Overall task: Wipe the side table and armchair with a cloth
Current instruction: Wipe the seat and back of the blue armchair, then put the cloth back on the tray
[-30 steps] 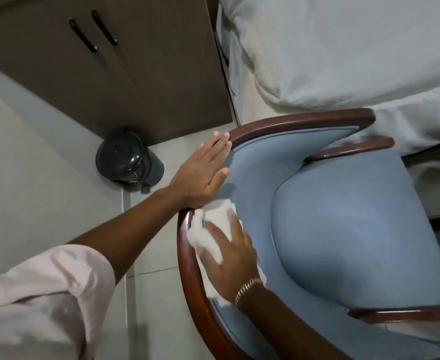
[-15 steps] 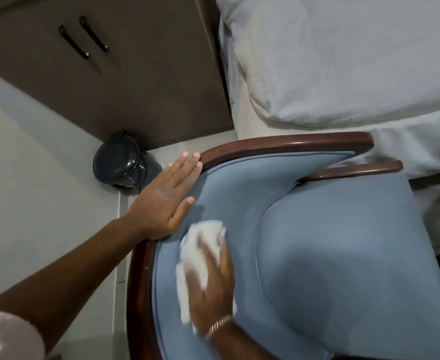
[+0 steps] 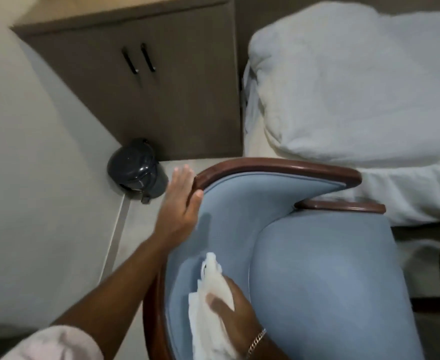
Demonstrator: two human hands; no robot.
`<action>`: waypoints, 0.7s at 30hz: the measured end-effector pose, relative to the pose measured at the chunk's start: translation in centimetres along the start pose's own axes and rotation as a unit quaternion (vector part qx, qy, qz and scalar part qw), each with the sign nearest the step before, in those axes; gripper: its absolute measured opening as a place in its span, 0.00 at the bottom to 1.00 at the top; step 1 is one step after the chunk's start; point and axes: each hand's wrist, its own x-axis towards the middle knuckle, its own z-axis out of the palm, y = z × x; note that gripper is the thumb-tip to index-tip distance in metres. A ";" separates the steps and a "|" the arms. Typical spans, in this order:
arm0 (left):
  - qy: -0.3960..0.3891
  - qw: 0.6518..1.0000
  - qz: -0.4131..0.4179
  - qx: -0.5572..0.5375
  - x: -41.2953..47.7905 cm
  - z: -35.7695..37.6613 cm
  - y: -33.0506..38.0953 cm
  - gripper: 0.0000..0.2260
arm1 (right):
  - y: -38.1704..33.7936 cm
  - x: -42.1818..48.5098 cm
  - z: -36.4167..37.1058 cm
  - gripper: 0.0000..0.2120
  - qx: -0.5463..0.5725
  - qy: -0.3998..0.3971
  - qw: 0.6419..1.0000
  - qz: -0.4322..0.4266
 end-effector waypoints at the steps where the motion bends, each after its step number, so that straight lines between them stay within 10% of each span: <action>1: 0.010 0.994 -0.059 -0.094 -2.5 -0.5 0.7 0.30 | -2.5 -0.8 0.7 0.29 0.035 0.003 0.999 0.000; 5: 0.020 0.837 -0.223 -0.499 -12.3 -6.1 0.4 0.29 | -13.3 -2.7 5.0 0.20 -0.030 0.001 0.995 -0.093; 8: 0.030 0.758 -0.236 -0.607 -18.9 -13.2 -1.3 0.32 | -18.6 -3.4 10.9 0.30 -0.246 -0.077 0.949 -0.180; 11: 0.116 0.756 -0.215 -0.608 -24.3 -19.9 -3.5 0.23 | -20.7 -4.3 18.4 0.39 -0.360 -0.187 0.886 -0.226; 18: 0.477 0.605 -0.254 -0.585 -35.3 -29.0 -12.6 0.23 | -19.5 -4.1 35.9 0.24 -0.187 -0.317 0.928 -0.066; 21: 0.546 0.622 -0.344 -0.444 -36.5 -31.3 -17.8 0.20 | -17.2 -3.9 42.6 0.16 -0.223 -0.299 0.919 -0.128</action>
